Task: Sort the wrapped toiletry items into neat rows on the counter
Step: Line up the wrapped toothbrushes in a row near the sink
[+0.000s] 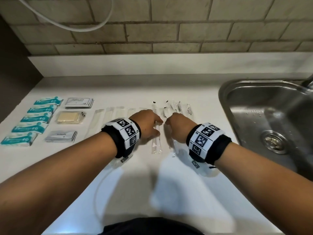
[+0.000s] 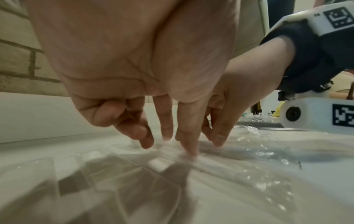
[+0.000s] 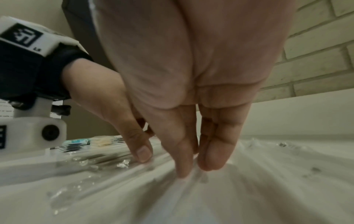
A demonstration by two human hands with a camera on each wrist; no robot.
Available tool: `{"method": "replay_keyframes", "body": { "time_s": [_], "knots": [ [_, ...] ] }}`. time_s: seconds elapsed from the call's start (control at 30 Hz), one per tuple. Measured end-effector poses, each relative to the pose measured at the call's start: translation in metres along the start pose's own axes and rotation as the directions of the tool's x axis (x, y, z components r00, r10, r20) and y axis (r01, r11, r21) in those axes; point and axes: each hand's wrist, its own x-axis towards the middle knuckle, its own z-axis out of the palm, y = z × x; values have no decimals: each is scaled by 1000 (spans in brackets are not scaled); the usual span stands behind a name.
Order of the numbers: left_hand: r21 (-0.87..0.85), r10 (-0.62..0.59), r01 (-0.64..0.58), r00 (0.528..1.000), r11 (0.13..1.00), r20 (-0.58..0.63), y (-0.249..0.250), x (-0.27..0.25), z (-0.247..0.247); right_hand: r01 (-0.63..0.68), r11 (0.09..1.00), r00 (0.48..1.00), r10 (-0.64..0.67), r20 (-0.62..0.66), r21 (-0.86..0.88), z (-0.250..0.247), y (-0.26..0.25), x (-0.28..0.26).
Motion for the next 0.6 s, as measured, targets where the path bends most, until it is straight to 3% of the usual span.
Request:
{"method": "replay_keyframes", "body": {
  "time_s": [0.17,0.3,0.43,0.6],
  "knots": [
    [110,18,-12,998,994,-53,-3,-7,0,9,999,999,-7,-39,44,6,-1,-3],
    [173,73,-68,997,983,-26,-7,-14,-1,20,997,1000,-19,-19,79,7,2,-8],
    [358,146,-135,989,924,-4,-6,-17,2,49,998,997,-51,57,37,6,3,-14],
    [422,143,-125,990,898,-12,-8,-16,1,83,996,996,-82,42,-27,11,0,-17]
  ]
}}
